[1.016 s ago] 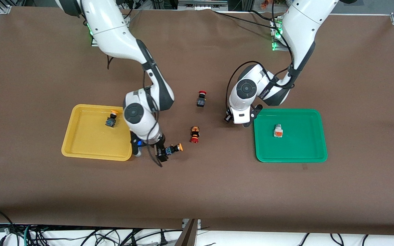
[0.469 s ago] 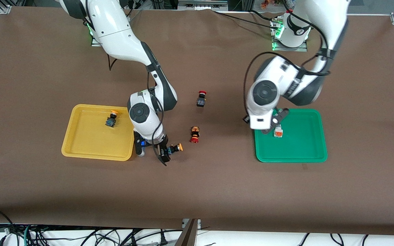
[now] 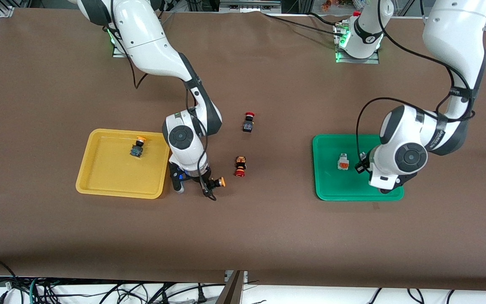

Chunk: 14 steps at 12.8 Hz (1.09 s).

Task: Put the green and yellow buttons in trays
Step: 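Lower the green switch into the green tray while the right gripper lowers its button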

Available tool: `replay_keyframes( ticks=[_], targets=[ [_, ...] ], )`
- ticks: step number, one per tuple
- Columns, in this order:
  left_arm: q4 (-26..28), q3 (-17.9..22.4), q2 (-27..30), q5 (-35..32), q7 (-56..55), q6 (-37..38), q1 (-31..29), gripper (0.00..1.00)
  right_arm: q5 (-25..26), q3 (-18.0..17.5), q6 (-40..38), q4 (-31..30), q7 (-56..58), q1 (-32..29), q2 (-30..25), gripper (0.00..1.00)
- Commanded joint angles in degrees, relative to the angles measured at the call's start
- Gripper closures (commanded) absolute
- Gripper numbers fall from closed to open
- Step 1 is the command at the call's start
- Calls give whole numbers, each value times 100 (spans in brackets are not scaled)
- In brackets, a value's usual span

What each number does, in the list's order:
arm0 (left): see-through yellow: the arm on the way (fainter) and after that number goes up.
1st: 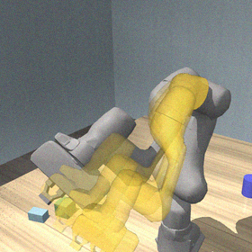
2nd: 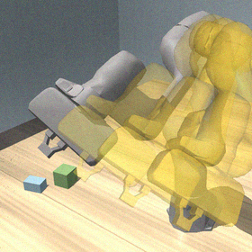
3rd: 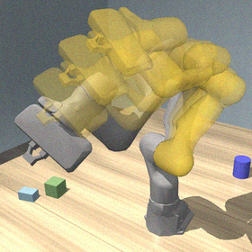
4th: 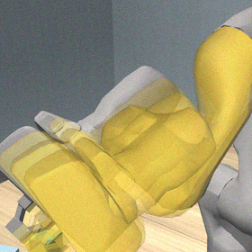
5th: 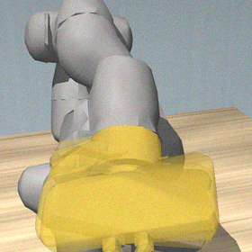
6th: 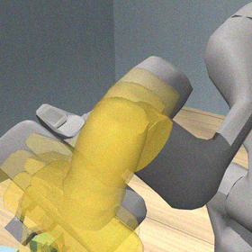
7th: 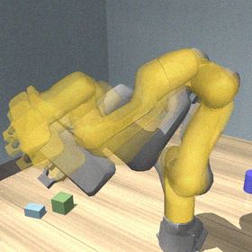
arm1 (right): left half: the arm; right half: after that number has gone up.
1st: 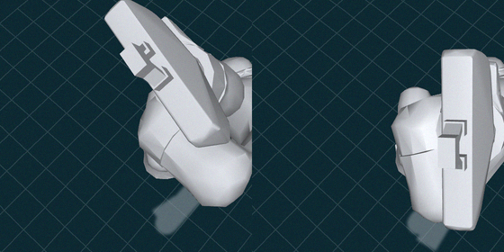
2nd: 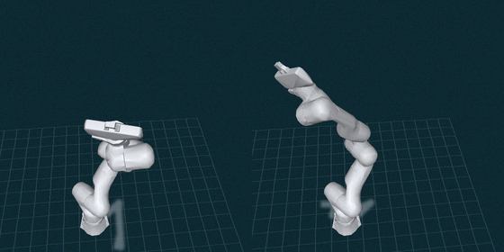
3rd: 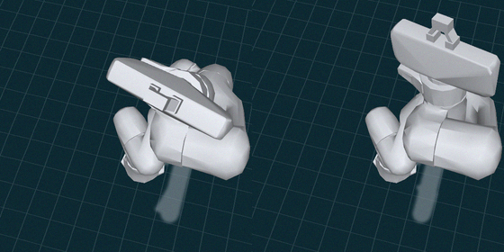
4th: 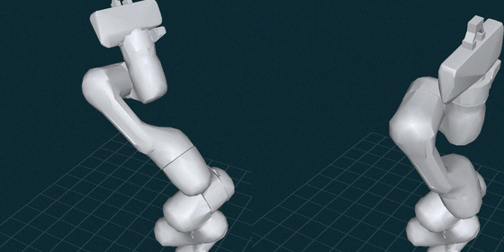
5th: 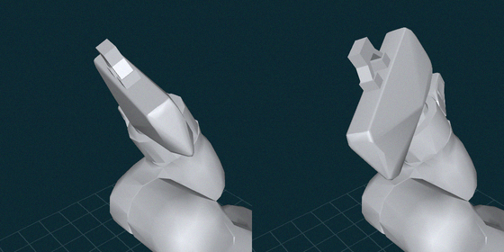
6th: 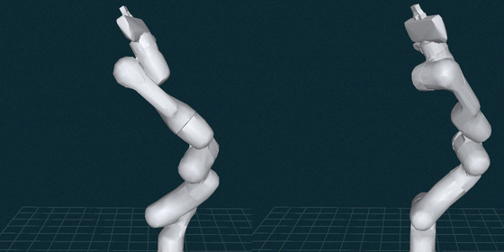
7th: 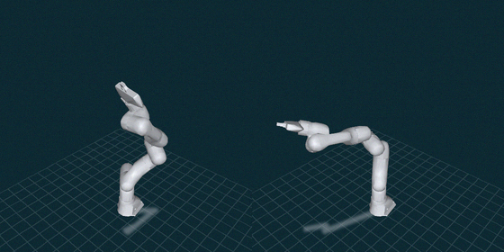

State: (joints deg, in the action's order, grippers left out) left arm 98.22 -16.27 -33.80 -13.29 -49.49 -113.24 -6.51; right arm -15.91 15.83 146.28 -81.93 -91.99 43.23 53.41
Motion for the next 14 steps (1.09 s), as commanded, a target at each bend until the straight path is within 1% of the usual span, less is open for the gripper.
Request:
replay_keyframes(
  ticks=[1, 2, 3, 4, 5, 6, 7, 8, 9, 11, 12, 13, 14],
  targets=[
    [74, -104, -188, -148, 315, -260, -210, 100, 428, 200, -1069, 202, 258, -25, -181, 100],
    [74, -104, -179, -139, 431, -252, -228, 58, 422, 244, -1571, 264, 739, -139, -356, 100],
    [40, -104, -171, -139, 441, -234, -228, 1, 404, 262, -2038, 274, 1223, -314, -454, 100],
    [13, -104, -136, -139, 432, -199, -237, 0, 448, 315, -2364, 265, 1654, -411, -629, 100],
    [-22, -113, -57, -139, 388, -173, -228, 0, 448, 472, -2742, 230, 2102, -499, -700, 100],
    [-92, -139, 196, -113, 344, -120, -211, 0, 448, 673, -3137, 230, 2446, -500, -709, 100],
    [-249, -174, 425, -52, 335, 98, -167, 0, 474, 849, -3559, 195, 2850, -500, -709, 100],
    [-503, -253, 601, -43, 414, 492, -140, 0, 483, 903, -3806, -5, 3315, -500, -709, 100],
    [-819, -445, 664, -43, 484, 905, -149, 0, 483, 1008, -3783, -277, 3650, -492, -762, 100],
    [-1696, -727, 700, -51, 747, 2115, -140, 0, 483, 1036, -3529, -813, 4187, -491, -911, 100],
    [-2058, -841, 700, -51, 1053, 2661, -140, 0, 457, 1027, -3345, -1112, 4433, -491, -1086, 100],
    [-2357, -929, 700, -34, 1561, 3006, -184, 0, 448, 1027, -3213, -1332, 4627, -491, -1218, 100],
    [-2560, -956, 743, -8, 2079, 3183, -228, 0, 448, 1027, -3176, -1352, 4673, -491, -1219, 100]
  ],
)
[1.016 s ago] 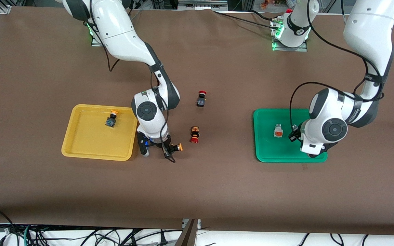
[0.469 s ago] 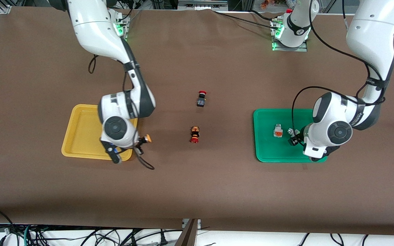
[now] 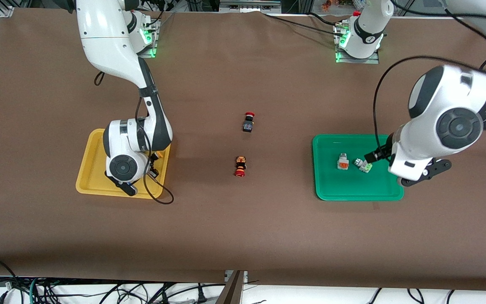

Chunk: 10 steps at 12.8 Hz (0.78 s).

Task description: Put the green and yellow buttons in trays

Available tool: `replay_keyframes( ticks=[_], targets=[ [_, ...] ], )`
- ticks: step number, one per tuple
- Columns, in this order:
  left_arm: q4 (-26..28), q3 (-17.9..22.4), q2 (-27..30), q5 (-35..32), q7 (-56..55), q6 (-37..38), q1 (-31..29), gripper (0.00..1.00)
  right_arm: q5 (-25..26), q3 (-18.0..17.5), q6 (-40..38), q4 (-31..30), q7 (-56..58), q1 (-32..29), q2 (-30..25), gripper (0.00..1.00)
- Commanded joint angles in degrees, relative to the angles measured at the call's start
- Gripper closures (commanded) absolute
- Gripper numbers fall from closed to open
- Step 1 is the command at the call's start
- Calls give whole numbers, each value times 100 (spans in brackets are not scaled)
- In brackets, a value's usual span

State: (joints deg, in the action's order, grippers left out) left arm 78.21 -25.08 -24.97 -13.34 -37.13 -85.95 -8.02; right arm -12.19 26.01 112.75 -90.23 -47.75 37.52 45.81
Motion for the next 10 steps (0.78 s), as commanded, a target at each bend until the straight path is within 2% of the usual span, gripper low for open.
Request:
replay_keyframes(
  ticks=[1, 2, 3, 4, 5, 6, 8, 10],
  targets=[
    [-649, -6, 8, 77, 1500, 491, -86, 0, 68, 10, 221, -504, 249, 71, -450, 100],
    [-536, 247, 384, 130, 2299, 465, 97, 0, 59, 10, 230, -460, 258, 62, -441, 65],
    [-248, 989, 797, 261, 2942, 422, 586, 0, 50, 18, 230, -443, 145, 114, -450, 1],
    [181, 1623, 1332, 793, 3375, 108, 878, 0, 59, 44, 178, -338, 161, 115, -459, 0],
    [855, 2021, 1850, 1155, 3588, -243, 1046, 0, 50, 53, 160, -189, 240, 89, -467, 0],
    [1358, 2234, 2221, 1158, 3538, -525, 1317, 0, 50, 62, 107, -66, 240, 88, -494, 0],
    [1757, 2236, 2461, 1167, 3206, -686, 1338, 0, 59, 193, -356, 267, 231, 115, -599, 0],
    [2161, 2236, 2628, 1185, 3159, -1150, 1311, 0, 50, 360, -1023, 899, 310, 97, -792, 0]
  ],
)
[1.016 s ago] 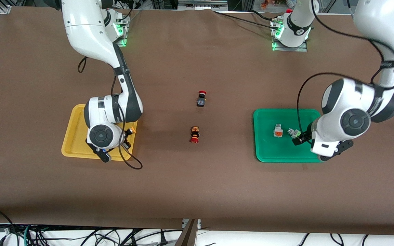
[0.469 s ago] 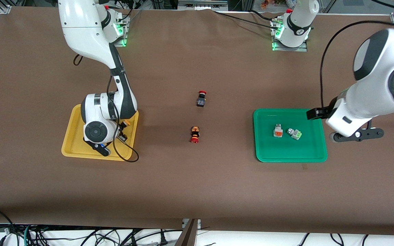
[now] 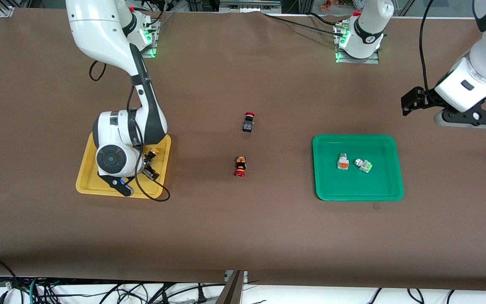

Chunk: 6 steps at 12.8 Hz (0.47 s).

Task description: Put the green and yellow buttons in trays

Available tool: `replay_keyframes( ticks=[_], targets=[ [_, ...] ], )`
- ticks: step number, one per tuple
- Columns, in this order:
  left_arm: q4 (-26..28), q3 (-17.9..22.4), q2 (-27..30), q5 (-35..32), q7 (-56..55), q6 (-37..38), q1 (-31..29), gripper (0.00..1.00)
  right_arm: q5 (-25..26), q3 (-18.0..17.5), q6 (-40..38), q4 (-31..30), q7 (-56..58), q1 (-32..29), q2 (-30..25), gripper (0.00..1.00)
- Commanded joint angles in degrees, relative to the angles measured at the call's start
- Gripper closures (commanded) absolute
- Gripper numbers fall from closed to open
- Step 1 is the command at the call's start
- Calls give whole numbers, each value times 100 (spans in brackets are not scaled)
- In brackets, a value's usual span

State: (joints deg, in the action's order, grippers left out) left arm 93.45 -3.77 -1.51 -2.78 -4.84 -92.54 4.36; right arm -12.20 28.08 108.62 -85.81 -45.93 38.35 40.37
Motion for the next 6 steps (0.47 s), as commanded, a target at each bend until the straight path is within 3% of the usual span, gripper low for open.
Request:
replay_keyframes(
  ticks=[1, 4, 6],
  targets=[
    [613, 87, 239, 129, -70, -449, 22, 0, 51, 215, -849, 651, 137, 15, -353, 0],
    [385, 70, 90, 102, -105, -440, 21, 0, 112, 268, -1166, 689, 880, 6, -958, 0],
    [245, 70, 2, 111, -105, -440, 21, 0, 112, 592, -1789, 697, 1575, 6, -1310, 0]
  ],
)
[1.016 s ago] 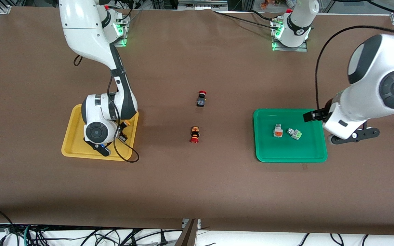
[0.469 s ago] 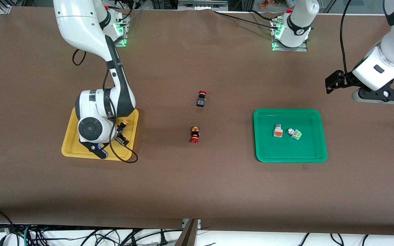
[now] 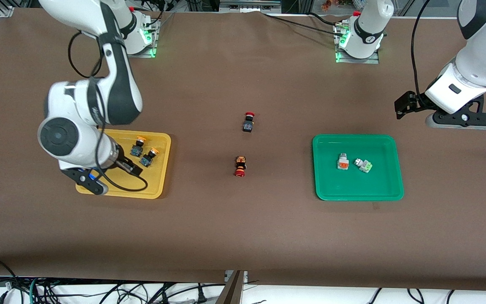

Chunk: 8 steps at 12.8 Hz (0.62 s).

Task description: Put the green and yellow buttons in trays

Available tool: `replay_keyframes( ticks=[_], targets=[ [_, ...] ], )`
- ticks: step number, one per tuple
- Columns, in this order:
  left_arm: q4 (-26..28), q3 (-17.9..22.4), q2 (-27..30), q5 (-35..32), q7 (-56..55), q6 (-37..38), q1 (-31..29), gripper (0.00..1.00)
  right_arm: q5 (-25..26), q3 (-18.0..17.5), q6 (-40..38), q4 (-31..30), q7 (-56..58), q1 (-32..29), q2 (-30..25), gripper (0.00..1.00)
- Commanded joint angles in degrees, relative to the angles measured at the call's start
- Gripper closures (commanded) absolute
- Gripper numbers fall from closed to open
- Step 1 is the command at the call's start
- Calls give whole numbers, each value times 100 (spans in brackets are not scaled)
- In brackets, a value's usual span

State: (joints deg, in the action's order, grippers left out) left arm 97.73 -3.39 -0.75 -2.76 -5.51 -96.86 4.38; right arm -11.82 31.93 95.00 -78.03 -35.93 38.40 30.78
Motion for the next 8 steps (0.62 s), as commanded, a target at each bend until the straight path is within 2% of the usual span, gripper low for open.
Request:
replay_keyframes(
  ticks=[1, 5, 7, 8],
  targets=[
    [-245, 32, -109, 109, -29, -8, 19, 0, 83, 348, -682, -98, 953, -8, -597, 0],
    [-263, 23, -118, 127, -38, -8, 72, 0, 127, 1086, -1562, -142, 2291, 1, -1205, 0],
    [-263, 23, -110, 127, -38, -8, 63, 0, 250, 983, -1573, -333, 2599, -296, -1555, 0],
    [-263, 23, -118, 127, -38, -8, 63, 0, 294, 616, -1624, -466, 2783, -716, -1793, 0]
  ],
)
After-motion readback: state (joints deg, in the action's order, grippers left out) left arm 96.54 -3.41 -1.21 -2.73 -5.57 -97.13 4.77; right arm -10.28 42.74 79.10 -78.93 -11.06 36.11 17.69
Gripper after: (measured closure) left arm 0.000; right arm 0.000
